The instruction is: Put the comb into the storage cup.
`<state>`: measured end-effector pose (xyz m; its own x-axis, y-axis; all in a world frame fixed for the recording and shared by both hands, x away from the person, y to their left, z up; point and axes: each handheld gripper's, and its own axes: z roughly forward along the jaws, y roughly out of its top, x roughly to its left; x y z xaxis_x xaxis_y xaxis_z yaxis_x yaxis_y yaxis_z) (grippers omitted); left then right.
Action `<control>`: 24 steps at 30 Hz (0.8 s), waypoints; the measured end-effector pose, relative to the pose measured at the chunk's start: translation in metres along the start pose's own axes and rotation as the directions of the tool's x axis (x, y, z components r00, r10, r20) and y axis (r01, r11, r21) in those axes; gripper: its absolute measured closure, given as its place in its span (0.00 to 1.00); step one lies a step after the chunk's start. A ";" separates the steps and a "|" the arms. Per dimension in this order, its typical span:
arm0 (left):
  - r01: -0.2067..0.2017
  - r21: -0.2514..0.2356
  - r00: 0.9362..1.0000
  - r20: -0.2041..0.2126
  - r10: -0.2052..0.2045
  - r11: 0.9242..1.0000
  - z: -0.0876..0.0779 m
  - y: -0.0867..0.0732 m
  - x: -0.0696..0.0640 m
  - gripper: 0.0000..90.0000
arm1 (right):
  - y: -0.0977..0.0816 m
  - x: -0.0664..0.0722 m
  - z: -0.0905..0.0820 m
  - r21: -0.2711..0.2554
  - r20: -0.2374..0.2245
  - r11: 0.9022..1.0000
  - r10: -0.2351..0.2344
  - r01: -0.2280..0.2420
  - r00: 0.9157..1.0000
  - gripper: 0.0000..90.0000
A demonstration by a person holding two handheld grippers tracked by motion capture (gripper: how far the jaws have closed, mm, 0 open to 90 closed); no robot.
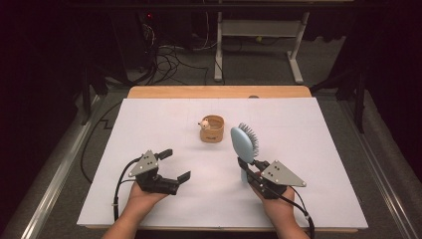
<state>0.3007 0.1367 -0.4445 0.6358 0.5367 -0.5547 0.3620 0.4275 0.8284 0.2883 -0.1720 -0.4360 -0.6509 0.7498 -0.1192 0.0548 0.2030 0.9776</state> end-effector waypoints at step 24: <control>-0.032 -0.018 0.999 0.036 0.032 0.999 0.012 0.008 -0.033 0.00 | 0.006 0.022 0.030 -0.010 -0.001 0.999 -0.052 0.052 0.999 0.87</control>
<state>0.2912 0.1136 -0.4181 0.6715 0.5233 -0.5246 0.3293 0.4235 0.8439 0.2969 -0.1357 -0.4383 -0.6533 0.7378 -0.1699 0.0130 0.2353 0.9718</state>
